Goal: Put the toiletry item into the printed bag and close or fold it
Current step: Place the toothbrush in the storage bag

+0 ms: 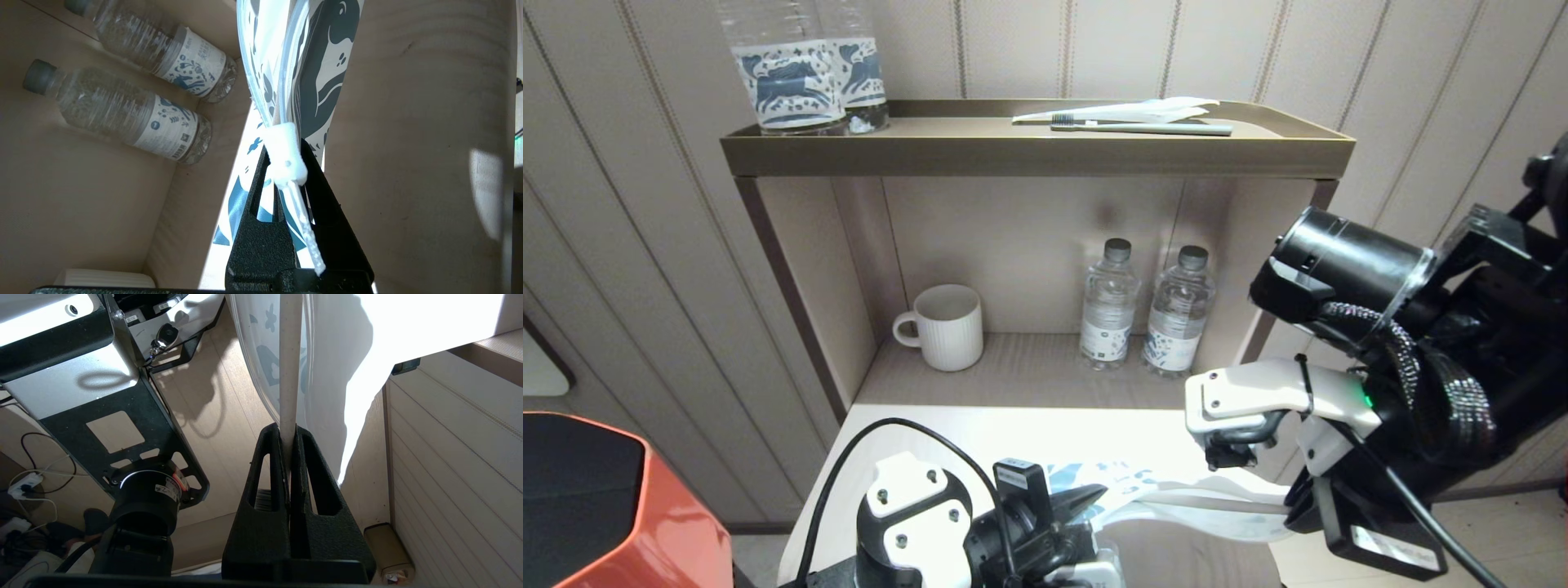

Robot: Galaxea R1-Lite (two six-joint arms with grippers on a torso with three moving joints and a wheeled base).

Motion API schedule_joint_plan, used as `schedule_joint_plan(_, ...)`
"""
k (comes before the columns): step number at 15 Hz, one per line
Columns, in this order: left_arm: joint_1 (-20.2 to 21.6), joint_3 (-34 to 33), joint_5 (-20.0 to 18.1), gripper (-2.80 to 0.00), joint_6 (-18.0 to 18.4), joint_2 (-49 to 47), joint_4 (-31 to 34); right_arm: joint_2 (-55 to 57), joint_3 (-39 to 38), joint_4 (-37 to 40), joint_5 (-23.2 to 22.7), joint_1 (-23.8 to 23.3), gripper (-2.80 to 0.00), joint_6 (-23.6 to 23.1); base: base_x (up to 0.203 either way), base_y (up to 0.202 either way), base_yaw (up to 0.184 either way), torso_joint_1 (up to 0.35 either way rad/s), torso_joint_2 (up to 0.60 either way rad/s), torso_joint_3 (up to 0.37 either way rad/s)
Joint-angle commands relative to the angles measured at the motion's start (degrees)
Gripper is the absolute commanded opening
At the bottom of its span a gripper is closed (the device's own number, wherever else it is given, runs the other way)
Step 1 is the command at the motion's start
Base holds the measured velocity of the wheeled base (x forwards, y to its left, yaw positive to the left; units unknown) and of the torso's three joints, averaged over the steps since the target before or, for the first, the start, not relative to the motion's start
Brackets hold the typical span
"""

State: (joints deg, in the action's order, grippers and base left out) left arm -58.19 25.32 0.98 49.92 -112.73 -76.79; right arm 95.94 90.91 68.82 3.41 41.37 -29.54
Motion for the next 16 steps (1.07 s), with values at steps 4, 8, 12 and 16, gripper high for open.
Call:
schedule_joint_plan(4, 0.0, 0.17, -0.07, -2.8, 0.27, -0.3, -0.47, 2.01, 0.59, 0.09, 0.37, -0.33, 0.0, -0.61, 0.0, 0.0, 0.0, 0.0, 0.0, 0.0)
schedule_joint_plan(8, -0.09, 0.17, -0.1, -2.8, 0.27, -0.74, -0.47, 4.18, 2.1, 0.0, 0.37, -1.47, 0.0, -0.61, 0.0, 0.0, 0.0, 0.0, 0.0, 0.0)
schedule_joint_plan(12, 0.0, 0.47, -0.1, -2.8, 0.15, -1.12, -0.09, 4.14, 2.58, -0.09, 0.37, -1.58, 0.0, -0.52, 0.0, 0.0, 0.0, 0.0, 0.0, 0.0)
schedule_joint_plan(16, 3.08, 3.11, -2.46, -2.8, -1.69, -0.18, 3.6, 1.26, 5.25, 0.0, -0.23, -5.43, 0.0, -0.3, 0.0, 0.0, 0.0, 0.0, 0.0, 0.0)
